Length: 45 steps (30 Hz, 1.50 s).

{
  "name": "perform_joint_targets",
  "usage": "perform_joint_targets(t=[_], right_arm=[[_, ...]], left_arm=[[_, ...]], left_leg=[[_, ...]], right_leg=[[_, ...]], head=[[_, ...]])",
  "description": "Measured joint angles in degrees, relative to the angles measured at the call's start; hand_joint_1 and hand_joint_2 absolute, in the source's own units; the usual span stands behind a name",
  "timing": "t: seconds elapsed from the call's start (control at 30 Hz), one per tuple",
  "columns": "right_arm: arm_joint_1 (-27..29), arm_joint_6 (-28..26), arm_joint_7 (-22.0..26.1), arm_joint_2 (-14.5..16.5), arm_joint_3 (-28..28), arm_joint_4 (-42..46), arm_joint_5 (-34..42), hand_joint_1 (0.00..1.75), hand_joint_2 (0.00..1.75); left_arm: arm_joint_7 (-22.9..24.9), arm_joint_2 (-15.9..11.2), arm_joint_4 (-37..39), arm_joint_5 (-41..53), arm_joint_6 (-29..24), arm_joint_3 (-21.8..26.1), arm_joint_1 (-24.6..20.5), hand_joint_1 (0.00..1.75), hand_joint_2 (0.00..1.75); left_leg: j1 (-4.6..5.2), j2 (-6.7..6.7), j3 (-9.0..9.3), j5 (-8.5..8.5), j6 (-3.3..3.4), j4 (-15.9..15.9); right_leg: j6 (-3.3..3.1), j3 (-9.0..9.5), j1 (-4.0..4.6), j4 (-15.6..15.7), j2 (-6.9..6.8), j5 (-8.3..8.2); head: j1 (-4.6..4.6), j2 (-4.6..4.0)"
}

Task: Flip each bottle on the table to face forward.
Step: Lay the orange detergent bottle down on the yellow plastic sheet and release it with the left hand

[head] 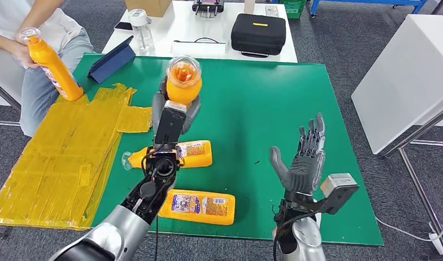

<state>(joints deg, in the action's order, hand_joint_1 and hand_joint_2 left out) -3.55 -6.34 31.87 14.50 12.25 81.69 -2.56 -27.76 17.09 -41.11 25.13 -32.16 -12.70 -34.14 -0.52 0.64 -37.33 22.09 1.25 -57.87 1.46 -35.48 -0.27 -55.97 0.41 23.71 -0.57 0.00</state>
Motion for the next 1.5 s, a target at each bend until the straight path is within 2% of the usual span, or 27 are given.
perform_joint_targets(t=[0.07, 0.13, 0.27, 0.37, 0.47, 0.73, 0.87, 1.03, 1.23, 1.3, 1.47, 1.5], right_arm=[[0.53, 1.58, -1.01, -0.05, -0.12, 0.50, 3.06, 0.00, 1.75], [0.63, 2.15, -1.82, -0.16, -0.18, 0.55, 4.35, 0.00, 1.75], [0.22, 1.67, -5.25, -0.54, -0.21, -0.16, 3.81, 0.00, 0.00], [-0.98, -0.42, -8.91, -1.24, -0.03, -2.46, 0.95, 0.00, 0.00], [-2.02, -0.77, -10.29, -1.83, 0.16, -4.55, 0.08, 0.00, 0.00], [-2.95, -0.82, -10.49, -2.50, 0.37, -6.84, -0.03, 0.00, 0.00], [-3.15, -0.76, -10.65, -2.59, 0.39, -7.40, -0.01, 0.00, 1.75], [-4.00, 2.49, -13.24, -2.86, 0.33, -9.40, 4.88, 0.00, 1.75], [-5.73, 8.58, -17.95, -3.43, -0.35, -13.78, 18.71, 0.00, 1.75], [-5.81, 11.54, -17.87, -3.90, -0.54, -14.37, 23.06, 0.00, 1.75], [-5.84, 16.47, -14.30, -4.95, -1.87, -14.52, 30.57, 0.00, 1.75], [-5.84, 17.24, -13.96, -5.18, -2.08, -14.49, 31.08, 0.00, 1.31]], left_arm=[[6.41, -1.51, 2.92, 9.95, -4.18, 0.22, -2.11, 1.75, 1.75], [10.80, -2.88, 5.19, 17.85, -5.12, 0.90, -3.55, 1.75, 1.75], [14.53, -4.62, 7.42, 26.58, -5.23, 3.79, -4.53, 1.75, 1.75], [14.08, -5.44, 7.88, 29.13, -5.24, 8.29, -4.48, 1.75, 1.75], [13.48, -5.99, 8.05, 29.32, -5.24, 12.01, -4.36, 1.75, 1.75], [13.31, -6.58, 8.09, 29.40, -5.24, 15.16, -4.15, 1.75, 1.75], [13.27, -6.67, 8.24, 29.54, -5.24, 15.62, -4.14, 1.75, 1.75], [12.64, -6.51, 8.16, 33.48, -5.24, 18.05, -3.59, 1.75, 1.75], [20.61, -6.50, 5.69, 51.87, -5.26, 21.74, -1.93, 1.75, 1.75], [20.88, -6.71, 5.47, 52.95, -5.26, 23.51, -1.86, 1.75, 1.75], [17.41, -7.42, 5.44, 51.45, -5.26, 28.91, -1.67, 1.75, 1.75], [16.87, -7.51, 5.44, 51.35, -5.26, 29.81, -1.64, 1.75, 1.75]], left_leg=[[-0.02, -0.01, 0.01, -0.01, -0.01, 0.00], [-0.04, -0.02, 0.02, -0.02, -0.01, 0.00], [-0.04, -0.03, 0.00, -0.03, 0.00, 0.00], [-0.04, -0.02, 0.00, -0.03, 0.00, 0.00], [-0.04, 0.05, -0.01, -0.03, 0.00, 0.00], [-0.04, 0.10, -0.03, -0.03, 0.00, 0.00], [-0.04, 0.10, -0.03, -0.03, 0.00, 0.00], [-0.04, 0.05, -0.03, -0.03, 0.00, 0.00], [-0.04, 0.05, -0.03, -0.03, 0.00, 0.00], [-0.04, 0.05, -0.04, -0.03, 0.00, 0.00], [-0.04, 0.05, -0.03, -0.03, 0.00, 0.00], [-0.04, 0.05, -0.03, -0.03, 0.00, 0.00]], right_leg=[[0.00, 0.01, 0.02, -0.01, 0.00, 0.00], [-0.01, 0.01, 0.02, -0.02, 0.00, -0.01], [-0.01, 0.01, 0.02, -0.05, 0.02, -0.01], [-0.01, 0.00, 0.02, -0.04, 0.02, 0.00], [-0.01, -0.01, 0.02, -0.03, 0.00, 0.00], [-0.01, 0.00, 0.01, -0.03, -0.02, 0.00], [-0.01, 0.00, 0.01, -0.03, -0.01, 0.00], [-0.01, -0.01, 0.02, -0.03, 0.00, 0.00], [-0.01, -0.02, 0.02, -0.03, 0.00, 0.00], [-0.01, -0.02, 0.02, -0.03, 0.00, 0.00], [-0.01, -0.02, 0.02, -0.03, 0.00, 0.00], [-0.01, -0.02, 0.02, -0.03, 0.00, 0.00]], head=[[0.00, 0.00], [0.01, 0.00], [0.01, -0.01], [0.02, -0.01], [0.01, 0.00], [0.02, 0.00], [0.02, 0.00], [0.01, 0.00], [0.02, 0.00], [0.01, 0.00], [0.02, 0.00], [0.02, 0.00]])
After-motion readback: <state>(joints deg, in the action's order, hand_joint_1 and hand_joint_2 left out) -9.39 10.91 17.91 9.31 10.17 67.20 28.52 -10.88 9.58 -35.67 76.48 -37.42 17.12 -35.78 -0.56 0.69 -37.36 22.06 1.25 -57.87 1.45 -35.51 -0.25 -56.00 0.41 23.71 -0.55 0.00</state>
